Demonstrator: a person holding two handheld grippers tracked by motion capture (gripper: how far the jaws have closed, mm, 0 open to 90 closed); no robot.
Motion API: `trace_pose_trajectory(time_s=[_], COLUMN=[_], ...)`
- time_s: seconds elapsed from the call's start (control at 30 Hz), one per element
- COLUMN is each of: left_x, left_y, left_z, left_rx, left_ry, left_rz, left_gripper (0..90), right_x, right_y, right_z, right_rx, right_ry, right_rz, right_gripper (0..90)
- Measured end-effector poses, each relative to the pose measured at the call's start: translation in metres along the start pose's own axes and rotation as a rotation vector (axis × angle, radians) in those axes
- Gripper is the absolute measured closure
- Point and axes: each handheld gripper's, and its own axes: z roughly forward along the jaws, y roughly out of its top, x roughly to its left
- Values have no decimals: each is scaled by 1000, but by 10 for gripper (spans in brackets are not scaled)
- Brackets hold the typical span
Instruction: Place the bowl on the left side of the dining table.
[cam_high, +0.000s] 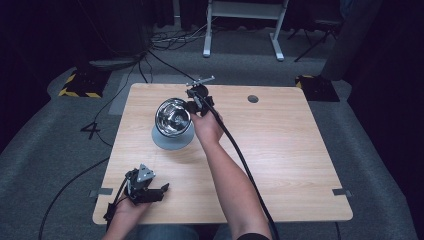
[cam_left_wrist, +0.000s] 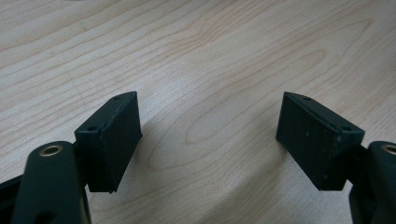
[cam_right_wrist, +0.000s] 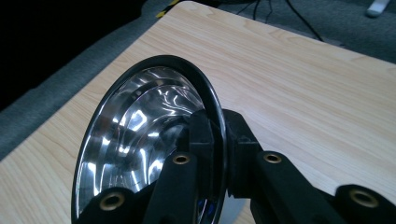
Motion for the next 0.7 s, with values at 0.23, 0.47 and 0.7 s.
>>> trace_pose_trajectory(time_s=[0.23,0.47,0.7], left_x=[0,0,0], left_y=[1,1,1], left_z=[1,1,1], left_rx=[2,2,0], left_ry=[-2,-5,-3], left_rz=[2,3,0], left_gripper=[221,221,220], right_x=[6,6,8], right_y=[-2,-5,-9], right_z=[22,40,53], right_rx=[30,43,66], right_ry=[13,26,26], right_rz=[21,18,26], right_gripper=[837,837,837])
